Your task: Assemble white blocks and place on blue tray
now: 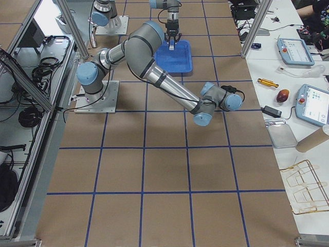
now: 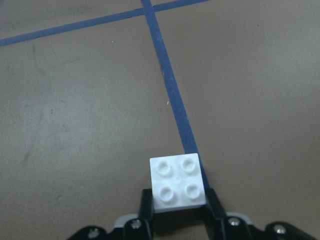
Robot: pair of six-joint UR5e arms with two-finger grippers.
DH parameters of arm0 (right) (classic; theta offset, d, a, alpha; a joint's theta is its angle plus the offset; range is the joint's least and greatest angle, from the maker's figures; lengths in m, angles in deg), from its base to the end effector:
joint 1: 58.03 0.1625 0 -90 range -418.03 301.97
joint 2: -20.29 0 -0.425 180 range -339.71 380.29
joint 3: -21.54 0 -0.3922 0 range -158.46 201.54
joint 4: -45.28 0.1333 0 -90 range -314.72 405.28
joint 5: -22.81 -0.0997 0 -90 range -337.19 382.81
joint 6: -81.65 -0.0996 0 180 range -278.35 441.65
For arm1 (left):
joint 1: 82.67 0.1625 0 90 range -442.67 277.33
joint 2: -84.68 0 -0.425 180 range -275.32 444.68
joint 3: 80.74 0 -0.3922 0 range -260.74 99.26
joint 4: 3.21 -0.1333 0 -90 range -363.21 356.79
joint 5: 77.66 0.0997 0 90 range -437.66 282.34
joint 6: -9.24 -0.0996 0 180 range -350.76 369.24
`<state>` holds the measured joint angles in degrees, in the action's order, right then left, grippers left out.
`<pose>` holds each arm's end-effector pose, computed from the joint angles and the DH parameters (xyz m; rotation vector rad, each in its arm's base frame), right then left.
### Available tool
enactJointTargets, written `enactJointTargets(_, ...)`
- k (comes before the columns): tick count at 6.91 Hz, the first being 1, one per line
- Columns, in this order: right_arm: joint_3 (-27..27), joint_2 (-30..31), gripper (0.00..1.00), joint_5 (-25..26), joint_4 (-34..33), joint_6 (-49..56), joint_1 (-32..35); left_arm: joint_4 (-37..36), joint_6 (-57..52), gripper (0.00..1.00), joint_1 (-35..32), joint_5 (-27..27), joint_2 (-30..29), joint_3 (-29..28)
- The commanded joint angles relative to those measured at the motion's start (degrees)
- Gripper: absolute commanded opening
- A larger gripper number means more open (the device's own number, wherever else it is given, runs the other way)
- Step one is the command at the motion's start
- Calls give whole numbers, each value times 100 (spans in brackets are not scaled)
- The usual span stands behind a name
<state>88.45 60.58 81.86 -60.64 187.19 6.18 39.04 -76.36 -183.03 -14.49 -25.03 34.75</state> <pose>-0.1632 -0.7618 0.1592 -1.6741 2.1129 -0.5758 -0.2694 -0.4827 0.2000 -2.0620 -1.8382 0.4509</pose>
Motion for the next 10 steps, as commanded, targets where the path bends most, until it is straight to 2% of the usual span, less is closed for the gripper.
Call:
enactJointTargets(1,6,118,0,185,71,-34,47,-250,-123,0,-28,-6,-50,262)
enactJointTargets(2,67,319,0,159,133,-26,135,-670,-97,0,-19,-24,-68,420)
enactJointTargets(3,181,522,0,116,255,-8,266,-727,-79,0,-19,-33,-120,431)
enactJointTargets(5,881,1048,0,-391,248,1,486,-753,-70,0,-19,-24,-208,405)
enactJointTargets(7,1463,1445,0,-579,177,27,696,-762,-70,0,-19,-24,-322,256)
enactJointTargets(8,1674,1533,0,-597,177,36,889,-771,-53,0,-19,-67,-410,177)
enactJointTargets(9,1920,1569,0,-988,160,132,1004,-797,112,1,-28,-164,-428,132)
enactJointTargets(10,2279,1709,0,-1088,151,324,1093,-797,123,1,-37,-165,-463,132)
